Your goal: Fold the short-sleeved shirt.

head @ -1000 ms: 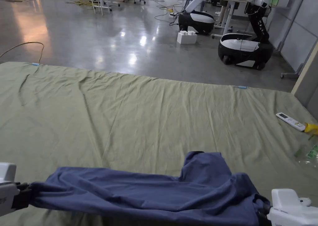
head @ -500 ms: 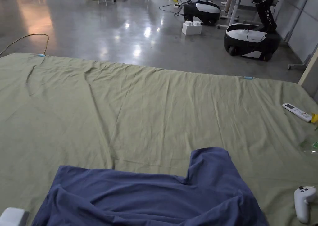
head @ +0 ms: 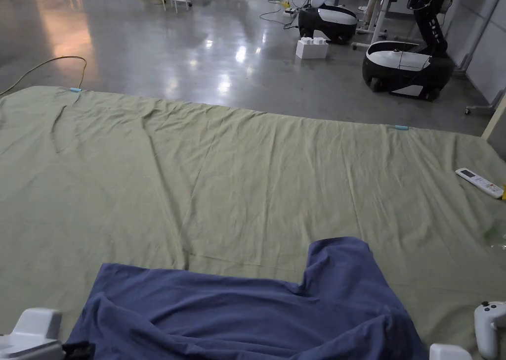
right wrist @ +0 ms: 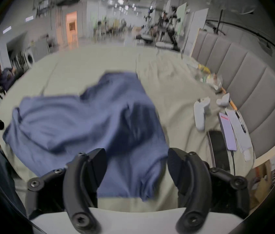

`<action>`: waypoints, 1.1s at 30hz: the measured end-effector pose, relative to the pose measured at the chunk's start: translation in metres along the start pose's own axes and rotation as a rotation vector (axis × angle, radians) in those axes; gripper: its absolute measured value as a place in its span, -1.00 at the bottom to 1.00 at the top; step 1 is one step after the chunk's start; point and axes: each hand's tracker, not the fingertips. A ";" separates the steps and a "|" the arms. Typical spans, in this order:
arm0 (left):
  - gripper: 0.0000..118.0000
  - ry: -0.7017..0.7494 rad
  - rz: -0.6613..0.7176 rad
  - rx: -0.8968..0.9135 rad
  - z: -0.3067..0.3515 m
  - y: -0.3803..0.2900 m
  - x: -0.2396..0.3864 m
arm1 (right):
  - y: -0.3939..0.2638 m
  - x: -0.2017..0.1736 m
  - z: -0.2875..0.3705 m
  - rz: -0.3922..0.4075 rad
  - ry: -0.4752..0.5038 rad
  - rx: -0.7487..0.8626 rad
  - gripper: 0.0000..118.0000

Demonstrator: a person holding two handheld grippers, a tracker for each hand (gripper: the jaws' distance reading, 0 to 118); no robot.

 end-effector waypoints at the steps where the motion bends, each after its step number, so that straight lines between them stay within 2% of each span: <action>1: -0.05 0.003 -0.012 0.050 0.004 0.006 0.005 | 0.006 -0.004 0.004 -0.011 0.010 0.061 0.42; 7: -0.05 0.003 -0.030 0.337 0.029 0.042 0.039 | 0.042 -0.032 0.022 -0.038 0.014 0.358 0.44; 10: -0.05 0.015 -0.023 0.479 0.044 0.058 0.058 | 0.057 -0.044 0.029 -0.069 0.002 0.462 0.32; 13: -0.22 0.025 -0.043 0.614 0.059 0.069 0.073 | 0.069 -0.053 0.035 -0.079 -0.014 0.543 -0.37; 14: -0.42 0.036 -0.058 0.648 0.064 0.072 0.077 | 0.073 -0.056 0.037 -0.077 -0.020 0.567 -0.65; 15: -0.66 0.054 -0.067 0.671 0.067 0.073 0.081 | 0.076 -0.059 0.038 -0.077 -0.021 0.585 -0.71; 16: -0.75 0.072 -0.073 0.688 0.070 0.077 0.086 | 0.079 -0.061 0.039 -0.078 -0.030 0.592 -0.73; 17: -0.81 0.077 -0.067 0.692 0.072 0.078 0.089 | 0.082 -0.064 0.041 -0.075 -0.037 0.607 -0.85; 19: -0.86 0.047 -0.053 0.705 0.077 0.079 0.089 | 0.087 -0.065 0.044 -0.062 -0.027 0.641 -0.92; 20: -0.91 0.020 -0.034 0.704 0.079 0.082 0.089 | 0.087 -0.067 0.041 -0.094 -0.015 0.614 -0.93; 21: -0.91 0.020 -0.019 0.692 0.079 0.084 0.089 | 0.089 -0.068 0.043 -0.077 -0.023 0.629 -0.94; 25: -0.92 0.059 -0.005 0.681 0.074 0.085 0.085 | 0.090 -0.072 0.041 -0.026 -0.025 0.666 -0.98; 27: -0.92 0.068 0.009 0.667 0.070 0.086 0.079 | 0.088 -0.071 0.039 -0.057 -0.011 0.654 -0.99; 30: -0.92 0.087 0.035 0.629 0.058 0.090 0.066 | 0.090 -0.071 0.034 -0.024 -0.018 0.668 -0.99; 33: -0.92 0.095 0.052 0.554 0.035 0.097 0.047 | 0.090 -0.069 0.027 -0.032 -0.005 0.636 -0.99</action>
